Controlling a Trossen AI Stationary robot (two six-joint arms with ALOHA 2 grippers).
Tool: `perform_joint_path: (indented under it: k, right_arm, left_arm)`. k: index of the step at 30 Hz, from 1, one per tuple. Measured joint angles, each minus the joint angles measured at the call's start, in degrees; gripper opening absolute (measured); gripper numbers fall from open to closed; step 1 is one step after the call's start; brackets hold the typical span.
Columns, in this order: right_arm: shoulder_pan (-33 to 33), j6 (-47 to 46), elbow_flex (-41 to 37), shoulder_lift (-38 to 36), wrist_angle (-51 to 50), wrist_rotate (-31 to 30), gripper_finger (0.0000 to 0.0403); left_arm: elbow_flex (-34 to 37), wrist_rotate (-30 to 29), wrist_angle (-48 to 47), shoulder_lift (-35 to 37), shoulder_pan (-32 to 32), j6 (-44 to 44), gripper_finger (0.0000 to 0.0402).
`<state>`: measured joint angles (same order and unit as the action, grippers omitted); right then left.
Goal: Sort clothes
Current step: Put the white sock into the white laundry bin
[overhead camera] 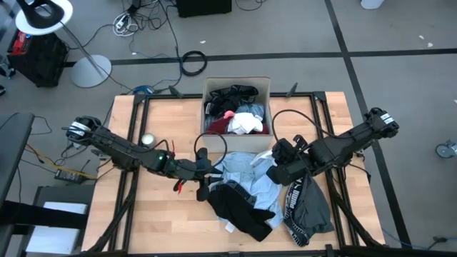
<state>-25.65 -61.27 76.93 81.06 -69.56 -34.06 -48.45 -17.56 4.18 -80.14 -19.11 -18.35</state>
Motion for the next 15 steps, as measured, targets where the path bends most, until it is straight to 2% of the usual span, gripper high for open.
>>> perform_joint_path:
  k: [15]
  right_arm:
    - [0.0, 3.4, 0.0, 0.0, 4.3, -1.1, 0.0037]
  left_arm:
    - [0.0, 0.0, 0.0, 0.0, 0.0, -0.1, 0.0108]
